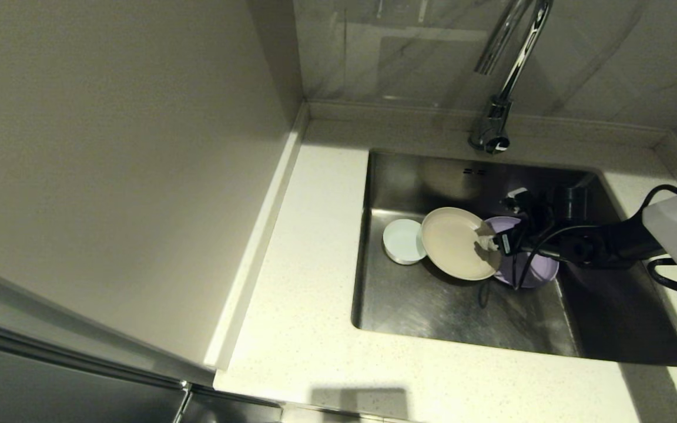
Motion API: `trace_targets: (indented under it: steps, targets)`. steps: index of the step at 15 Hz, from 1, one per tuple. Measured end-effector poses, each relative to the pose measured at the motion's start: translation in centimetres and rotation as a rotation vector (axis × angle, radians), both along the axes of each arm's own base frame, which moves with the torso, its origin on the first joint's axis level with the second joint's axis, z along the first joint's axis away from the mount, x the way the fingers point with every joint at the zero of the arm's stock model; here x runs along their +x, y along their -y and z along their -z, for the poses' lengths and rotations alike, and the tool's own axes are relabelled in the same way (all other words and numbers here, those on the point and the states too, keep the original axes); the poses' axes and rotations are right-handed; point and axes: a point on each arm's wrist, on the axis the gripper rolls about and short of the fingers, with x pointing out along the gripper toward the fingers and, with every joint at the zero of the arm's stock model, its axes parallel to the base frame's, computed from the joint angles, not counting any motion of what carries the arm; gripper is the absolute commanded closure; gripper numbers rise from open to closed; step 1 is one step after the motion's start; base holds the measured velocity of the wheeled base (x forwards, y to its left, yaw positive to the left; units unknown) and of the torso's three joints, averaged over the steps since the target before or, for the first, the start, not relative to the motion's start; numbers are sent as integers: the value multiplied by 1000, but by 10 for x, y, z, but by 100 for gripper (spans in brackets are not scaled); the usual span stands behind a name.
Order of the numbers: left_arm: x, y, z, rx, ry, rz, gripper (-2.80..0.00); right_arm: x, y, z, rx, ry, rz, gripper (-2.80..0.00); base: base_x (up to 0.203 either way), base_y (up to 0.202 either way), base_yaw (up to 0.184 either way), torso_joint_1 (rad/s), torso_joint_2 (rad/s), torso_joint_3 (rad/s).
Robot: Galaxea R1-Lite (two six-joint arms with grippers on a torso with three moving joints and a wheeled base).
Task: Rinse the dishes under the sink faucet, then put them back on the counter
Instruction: Put a plate back to the table from the sink
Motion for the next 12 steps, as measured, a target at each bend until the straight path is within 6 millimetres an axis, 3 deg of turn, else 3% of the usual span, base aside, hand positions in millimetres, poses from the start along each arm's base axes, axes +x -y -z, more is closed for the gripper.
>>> trace_targets:
  steps: [6, 12]
  targets:
    - [0, 0, 0, 0, 0, 0, 0, -19, 0, -20, 35, 0, 40, -280, 0, 0, 0, 0, 0, 0]
    - [0, 0, 0, 0, 0, 0, 0, -2, 2, -23, 41, -68, 96, -280, 0, 0, 0, 0, 0, 0]
